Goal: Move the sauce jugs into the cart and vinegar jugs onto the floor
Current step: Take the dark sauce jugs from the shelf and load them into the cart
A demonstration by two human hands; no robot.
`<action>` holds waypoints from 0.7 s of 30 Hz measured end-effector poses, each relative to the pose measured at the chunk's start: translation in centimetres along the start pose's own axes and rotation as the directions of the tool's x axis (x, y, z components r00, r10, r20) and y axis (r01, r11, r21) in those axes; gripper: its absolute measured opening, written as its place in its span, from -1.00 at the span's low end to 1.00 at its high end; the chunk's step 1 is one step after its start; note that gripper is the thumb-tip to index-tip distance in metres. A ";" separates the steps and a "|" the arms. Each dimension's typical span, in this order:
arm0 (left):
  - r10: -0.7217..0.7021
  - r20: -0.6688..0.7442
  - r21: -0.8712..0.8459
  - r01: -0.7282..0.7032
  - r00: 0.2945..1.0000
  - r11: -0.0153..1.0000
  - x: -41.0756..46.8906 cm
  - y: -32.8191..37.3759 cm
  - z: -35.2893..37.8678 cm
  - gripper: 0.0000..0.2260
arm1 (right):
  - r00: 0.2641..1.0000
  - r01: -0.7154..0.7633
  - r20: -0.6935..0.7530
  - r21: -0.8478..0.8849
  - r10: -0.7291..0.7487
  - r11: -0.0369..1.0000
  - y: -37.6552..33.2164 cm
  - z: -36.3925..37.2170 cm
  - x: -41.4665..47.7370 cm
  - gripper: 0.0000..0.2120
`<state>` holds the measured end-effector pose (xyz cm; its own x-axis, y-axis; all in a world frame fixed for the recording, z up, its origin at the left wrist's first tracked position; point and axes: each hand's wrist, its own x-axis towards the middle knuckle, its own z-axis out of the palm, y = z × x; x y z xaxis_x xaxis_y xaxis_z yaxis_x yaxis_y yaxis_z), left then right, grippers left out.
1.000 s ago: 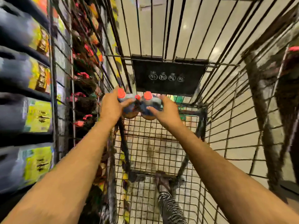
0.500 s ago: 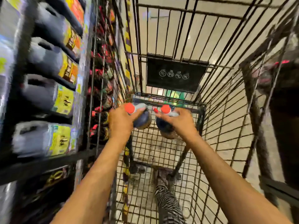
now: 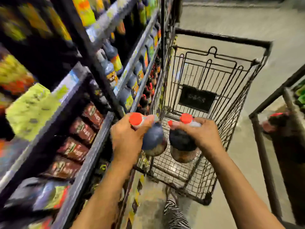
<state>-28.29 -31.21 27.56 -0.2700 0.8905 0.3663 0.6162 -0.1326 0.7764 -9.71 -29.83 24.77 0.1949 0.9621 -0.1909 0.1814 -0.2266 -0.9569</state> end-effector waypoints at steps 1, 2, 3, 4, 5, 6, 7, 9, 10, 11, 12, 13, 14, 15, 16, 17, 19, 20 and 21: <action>-0.009 -0.037 0.003 0.009 0.999 1.000 -1.0 0.4 -2.6 -0.74 | 0.999 0.026 0.025 0.023 -0.027 0.999 -1.2 0.8 -2.1 -0.40; -0.024 -0.065 0.007 0.024 0.998 1.000 -2.2 0.9 -5.3 -0.70 | 0.998 0.046 0.048 0.033 -0.048 0.998 -2.3 1.6 -4.0 -0.35; -0.036 -0.090 0.010 0.037 0.995 0.999 -3.5 1.5 -8.0 -0.69 | 0.995 0.070 0.074 0.034 -0.072 0.997 -3.3 2.5 -6.1 -0.25; -0.031 -0.123 0.008 0.032 0.992 0.999 -4.9 1.7 -10.8 -0.70 | 0.989 0.104 0.105 0.023 -0.106 0.994 -4.1 3.6 -8.1 -0.12; -0.017 -0.149 0.000 0.017 0.989 1.000 -6.2 1.9 -13.2 -0.69 | 0.979 0.142 0.143 0.012 -0.143 0.990 -4.8 4.5 -9.8 -0.05; -0.002 -0.177 -0.003 0.001 0.984 1.000 -7.5 1.9 -15.6 -0.65 | 0.968 0.178 0.179 0.006 -0.177 0.984 -5.6 5.4 -11.6 -0.07; 0.018 -0.217 0.004 -0.018 0.976 1.000 -8.8 1.9 -18.1 -0.62 | 0.951 0.219 0.222 0.003 -0.214 0.976 -6.5 6.3 -13.5 -0.14; 0.050 -0.306 0.032 -0.042 0.951 0.999 -11.2 1.9 -22.8 -0.59 | 0.911 0.290 0.298 0.031 -0.286 0.957 -8.6 8.1 -17.0 -0.30; 0.059 -0.346 0.047 -0.045 0.936 0.998 -12.3 1.9 -25.0 -0.57 | 0.887 0.310 0.338 0.069 -0.314 0.948 -9.6 9.0 -18.6 -0.35; 0.070 -0.381 0.076 -0.044 0.922 0.996 -13.4 2.1 -27.1 -0.55 | 0.857 0.326 0.387 0.103 -0.340 0.940 -10.7 10.0 -20.0 -0.36; 0.085 -0.410 0.117 -0.039 0.908 0.992 -14.3 2.3 -29.2 -0.56 | 0.826 0.338 0.432 0.134 -0.362 0.932 -11.7 11.0 -21.3 -0.36; 0.093 -0.436 0.154 -0.027 0.895 0.988 -15.2 2.3 -31.1 -0.62 | 0.792 0.355 0.472 0.161 -0.387 0.921 -12.6 12.1 -22.4 -0.37; 0.098 -0.468 0.181 -0.013 0.878 0.983 -16.1 2.5 -32.9 -0.72 | 0.757 0.370 0.505 0.189 -0.413 0.910 -13.4 13.3 -23.5 -0.39; 0.102 -0.506 0.203 0.004 0.856 0.979 -17.0 2.7 -34.5 -0.79 | 0.718 0.389 0.539 0.215 -0.441 0.896 -14.2 14.5 -24.6 -0.38; 0.104 -0.543 0.222 0.023 0.833 0.975 -17.8 3.0 -36.1 -0.81 | 0.681 0.408 0.561 0.245 -0.472 0.880 -14.9 15.6 -25.6 -0.32; 0.116 -0.579 0.239 0.032 0.807 0.970 -18.5 3.2 -37.4 -0.79 | 0.648 0.425 0.577 0.269 -0.498 0.865 -15.6 16.7 -26.6 -0.23; 0.131 -0.658 0.233 0.035 0.742 0.972 -19.9 3.5 -39.9 -0.73 | 0.599 0.426 0.588 0.342 -0.544 0.838 -17.1 18.6 -28.6 -0.23; 0.132 -0.694 0.222 0.036 0.708 0.974 -20.4 3.7 -41.0 -0.74 | 0.577 0.422 0.586 0.382 -0.568 0.822 -17.8 19.6 -29.4 -0.31; 0.140 -0.724 0.227 0.041 0.676 0.973 -20.9 3.9 -42.1 -0.77 | 0.552 0.418 0.585 0.422 -0.594 0.805 -18.6 20.5 -30.4 -0.37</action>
<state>-51.39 -68.67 44.48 -0.6314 0.2681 0.7276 0.7565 0.0066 0.6540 -38.76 -51.71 43.87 -0.5643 0.7547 0.3347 -0.1795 0.2835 -0.9420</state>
